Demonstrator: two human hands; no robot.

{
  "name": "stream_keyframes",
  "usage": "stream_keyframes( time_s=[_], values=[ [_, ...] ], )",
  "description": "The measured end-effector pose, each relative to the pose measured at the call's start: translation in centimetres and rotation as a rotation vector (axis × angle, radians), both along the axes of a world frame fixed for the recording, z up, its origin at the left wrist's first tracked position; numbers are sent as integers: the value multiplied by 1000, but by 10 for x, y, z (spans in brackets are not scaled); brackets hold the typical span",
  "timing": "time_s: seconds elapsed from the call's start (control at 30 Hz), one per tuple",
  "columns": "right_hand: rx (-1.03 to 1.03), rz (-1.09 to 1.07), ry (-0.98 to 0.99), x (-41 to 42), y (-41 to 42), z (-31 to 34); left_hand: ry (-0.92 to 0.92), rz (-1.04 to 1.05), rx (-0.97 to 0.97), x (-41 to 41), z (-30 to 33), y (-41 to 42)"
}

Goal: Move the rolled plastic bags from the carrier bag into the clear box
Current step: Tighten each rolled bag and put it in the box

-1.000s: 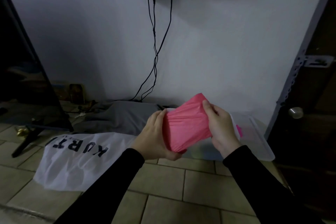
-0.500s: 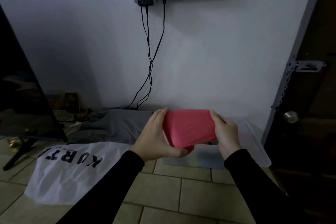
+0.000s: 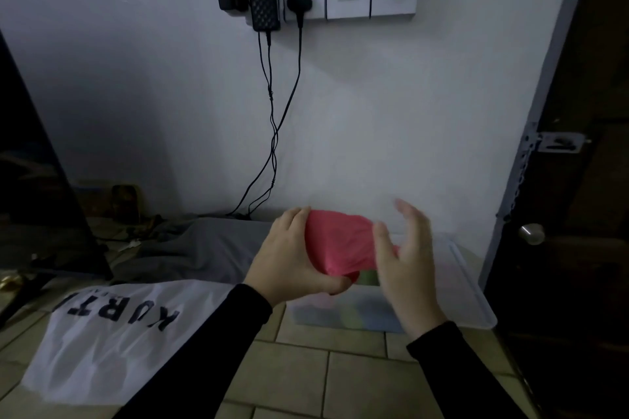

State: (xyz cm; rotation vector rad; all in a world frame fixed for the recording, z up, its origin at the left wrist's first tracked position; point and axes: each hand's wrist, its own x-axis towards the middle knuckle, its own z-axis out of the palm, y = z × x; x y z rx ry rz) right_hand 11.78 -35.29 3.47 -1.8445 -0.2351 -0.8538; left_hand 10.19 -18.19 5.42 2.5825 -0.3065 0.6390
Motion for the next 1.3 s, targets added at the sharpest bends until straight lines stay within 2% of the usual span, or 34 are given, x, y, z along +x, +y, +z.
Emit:
stream_keyframes(
  time_s=[0.03,0.1,0.17,0.27,0.33,0.47,0.57,0.67,0.8,0.87,0.97,1.07,1.17,1.23,1.3],
  values=[
    [-132,63,-39,-11,9,7,-4,25,40,1,-1,-1],
    [-397,185,45,-28,31,17,-29,31,125,3,-3,-4],
    [-497,237,128,-32,46,15,-70,5,226,3,-1,-10],
    [-282,263,200,-29,51,13,-167,-7,296,0,2,-19],
    [-125,303,341,-21,46,15,-220,-19,286,-2,0,-24],
    [28,416,536,-15,35,24,-200,-18,218,-6,-2,-27],
    [264,472,703,-9,24,27,-205,-53,191,-7,-3,-31],
    [478,645,875,-7,13,27,-163,-150,61,-7,-4,-31],
    [732,820,999,-16,8,24,-69,-344,-279,-10,-8,-29],
    [749,845,1008,-20,8,24,-42,-389,-298,-10,-12,-27],
    [615,667,965,-17,9,20,71,-370,-137,-8,-9,-22],
    [391,491,849,-15,12,20,5,-279,148,-5,-6,-26],
    [388,445,812,-13,13,19,-96,-211,244,-6,-1,-30],
    [583,563,863,-13,11,19,-77,-228,147,-7,2,-29],
    [853,767,925,-16,11,22,47,-314,-172,-10,1,-27]
  ],
)
